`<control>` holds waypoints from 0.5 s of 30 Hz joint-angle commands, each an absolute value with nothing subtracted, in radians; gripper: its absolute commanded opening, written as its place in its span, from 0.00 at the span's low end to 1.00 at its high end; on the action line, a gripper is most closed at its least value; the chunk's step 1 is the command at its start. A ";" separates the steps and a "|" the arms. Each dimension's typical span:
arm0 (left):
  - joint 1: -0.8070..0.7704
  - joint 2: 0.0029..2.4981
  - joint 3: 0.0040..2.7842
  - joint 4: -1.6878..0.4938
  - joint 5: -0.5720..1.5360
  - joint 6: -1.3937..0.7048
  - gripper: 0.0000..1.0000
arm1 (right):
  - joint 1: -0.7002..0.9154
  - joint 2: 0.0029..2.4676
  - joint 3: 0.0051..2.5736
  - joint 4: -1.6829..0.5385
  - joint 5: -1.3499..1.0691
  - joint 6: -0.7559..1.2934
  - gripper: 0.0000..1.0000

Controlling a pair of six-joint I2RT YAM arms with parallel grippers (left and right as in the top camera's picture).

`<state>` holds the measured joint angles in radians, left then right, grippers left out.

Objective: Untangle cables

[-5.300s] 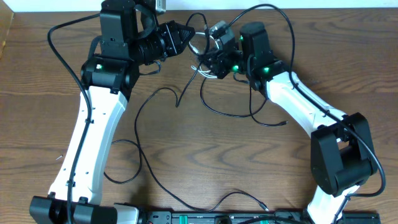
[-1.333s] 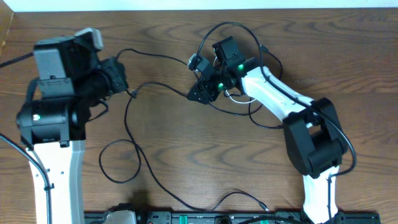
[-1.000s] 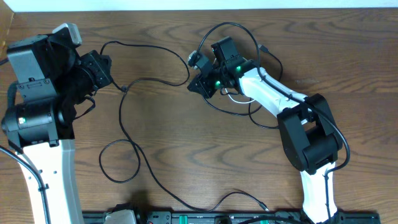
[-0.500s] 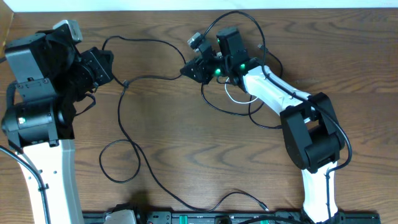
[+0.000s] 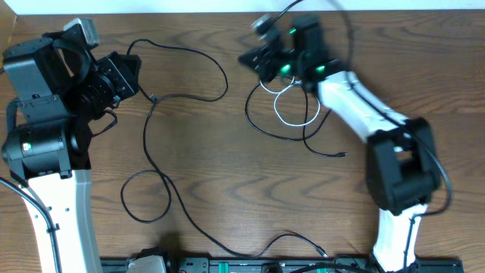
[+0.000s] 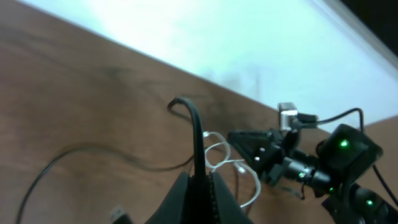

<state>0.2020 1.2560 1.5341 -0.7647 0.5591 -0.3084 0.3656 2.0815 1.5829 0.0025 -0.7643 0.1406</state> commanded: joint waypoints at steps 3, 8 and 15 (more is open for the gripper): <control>0.207 1.254 1.555 -0.644 0.821 -0.429 0.07 | 0.339 2.037 1.602 0.003 -0.915 0.059 0.54; 0.207 1.254 1.555 -0.496 0.993 -0.597 0.08 | 0.372 2.037 1.602 0.004 -0.970 -0.007 0.66; 0.207 1.254 1.555 -0.401 1.066 -0.712 0.08 | 0.428 2.042 1.602 0.004 -0.987 -0.017 0.66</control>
